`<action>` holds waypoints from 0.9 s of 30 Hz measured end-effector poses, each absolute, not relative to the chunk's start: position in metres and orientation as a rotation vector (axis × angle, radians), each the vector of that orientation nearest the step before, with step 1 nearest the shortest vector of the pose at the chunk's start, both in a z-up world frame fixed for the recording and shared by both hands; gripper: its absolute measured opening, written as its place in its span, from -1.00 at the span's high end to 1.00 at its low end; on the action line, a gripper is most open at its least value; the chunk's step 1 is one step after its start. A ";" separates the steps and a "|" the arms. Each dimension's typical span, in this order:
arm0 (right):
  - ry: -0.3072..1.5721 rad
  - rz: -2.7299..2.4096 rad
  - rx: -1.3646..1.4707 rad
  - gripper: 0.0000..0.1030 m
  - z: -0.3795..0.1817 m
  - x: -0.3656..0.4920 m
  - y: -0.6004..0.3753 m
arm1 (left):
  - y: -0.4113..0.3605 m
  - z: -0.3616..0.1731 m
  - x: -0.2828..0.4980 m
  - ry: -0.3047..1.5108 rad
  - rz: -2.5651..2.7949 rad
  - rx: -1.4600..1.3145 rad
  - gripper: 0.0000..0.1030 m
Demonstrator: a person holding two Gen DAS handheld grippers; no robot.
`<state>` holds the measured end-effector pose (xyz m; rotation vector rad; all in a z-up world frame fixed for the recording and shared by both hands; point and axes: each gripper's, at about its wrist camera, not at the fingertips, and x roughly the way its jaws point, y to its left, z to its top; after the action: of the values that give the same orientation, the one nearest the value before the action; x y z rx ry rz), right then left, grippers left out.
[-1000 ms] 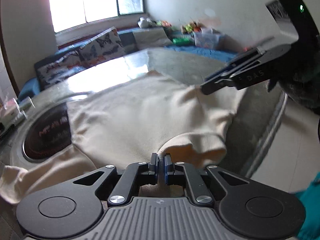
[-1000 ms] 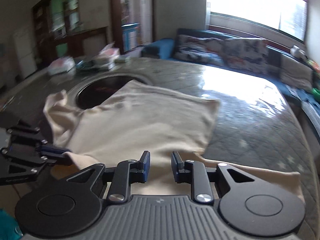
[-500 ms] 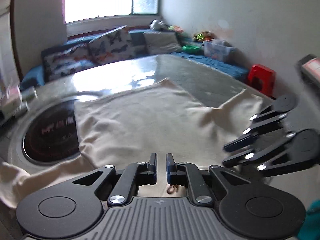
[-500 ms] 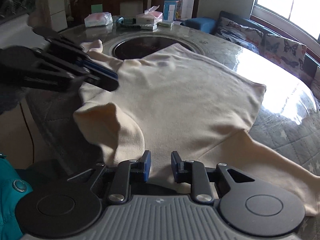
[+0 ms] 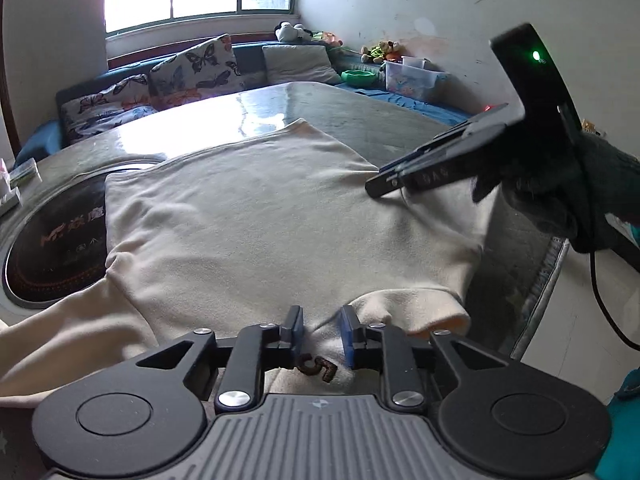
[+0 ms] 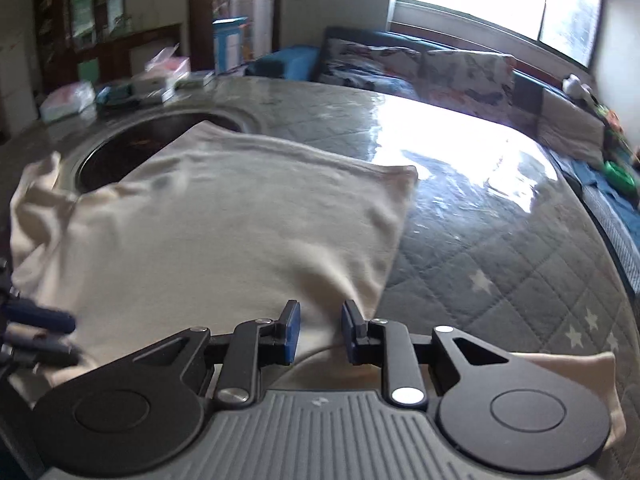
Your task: Fold clothes
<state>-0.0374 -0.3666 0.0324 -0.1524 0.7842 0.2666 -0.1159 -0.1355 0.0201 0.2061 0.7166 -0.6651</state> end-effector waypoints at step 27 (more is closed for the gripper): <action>0.770 0.180 -0.135 0.44 0.043 -0.130 -0.433 | -0.195 0.036 -0.099 0.662 -0.641 0.246 -0.92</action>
<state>-0.1298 -0.4334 0.0428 -0.1345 0.7702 0.1799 -0.0992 -0.1953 0.0361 0.2460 0.6618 -0.6407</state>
